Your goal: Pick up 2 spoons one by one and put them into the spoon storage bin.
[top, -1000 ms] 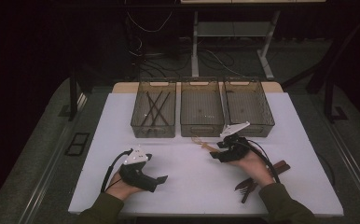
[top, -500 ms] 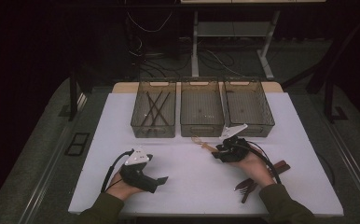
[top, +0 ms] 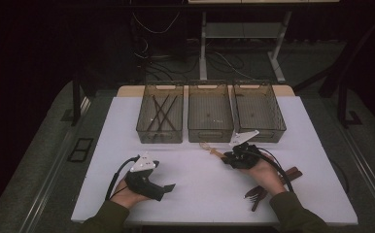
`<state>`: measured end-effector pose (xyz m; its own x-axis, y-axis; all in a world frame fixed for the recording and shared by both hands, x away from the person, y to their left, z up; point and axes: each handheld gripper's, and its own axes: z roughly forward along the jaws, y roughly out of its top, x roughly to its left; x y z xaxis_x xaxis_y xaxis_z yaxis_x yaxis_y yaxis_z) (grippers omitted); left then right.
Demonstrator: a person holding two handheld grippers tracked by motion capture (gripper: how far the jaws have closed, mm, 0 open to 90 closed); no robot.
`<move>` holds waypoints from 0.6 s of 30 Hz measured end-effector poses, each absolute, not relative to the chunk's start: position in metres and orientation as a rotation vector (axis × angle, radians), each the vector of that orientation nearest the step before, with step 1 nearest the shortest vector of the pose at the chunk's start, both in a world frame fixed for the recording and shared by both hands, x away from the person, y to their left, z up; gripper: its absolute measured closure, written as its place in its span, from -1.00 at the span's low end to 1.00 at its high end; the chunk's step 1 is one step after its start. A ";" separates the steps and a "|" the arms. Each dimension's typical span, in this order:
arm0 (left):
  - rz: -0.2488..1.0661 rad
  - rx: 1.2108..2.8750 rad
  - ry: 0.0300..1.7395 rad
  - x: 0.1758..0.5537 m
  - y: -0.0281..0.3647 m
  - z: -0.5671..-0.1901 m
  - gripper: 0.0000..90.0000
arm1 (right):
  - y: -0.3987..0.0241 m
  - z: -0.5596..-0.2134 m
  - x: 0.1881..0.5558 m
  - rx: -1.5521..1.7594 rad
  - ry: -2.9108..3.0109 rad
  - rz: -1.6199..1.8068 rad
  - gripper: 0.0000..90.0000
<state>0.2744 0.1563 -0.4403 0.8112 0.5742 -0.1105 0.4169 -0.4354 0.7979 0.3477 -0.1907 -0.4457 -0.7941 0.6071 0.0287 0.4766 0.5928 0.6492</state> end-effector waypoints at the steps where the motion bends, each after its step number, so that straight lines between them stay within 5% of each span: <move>1: 0.221 2.091 0.729 0.274 0.156 -0.440 -1.00 | -0.191 -0.446 0.348 0.910 2.624 0.990 0.64; 18: 0.230 2.096 0.709 0.273 0.156 -0.439 -1.00 | -0.204 -0.430 0.347 0.979 2.626 1.073 0.65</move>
<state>0.2730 0.1563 -0.4390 0.8194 0.5651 -0.0965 0.4011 -0.4450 0.8007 0.3470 -0.2040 -0.4303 -0.7783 0.6182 0.1101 0.5184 0.5336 0.6682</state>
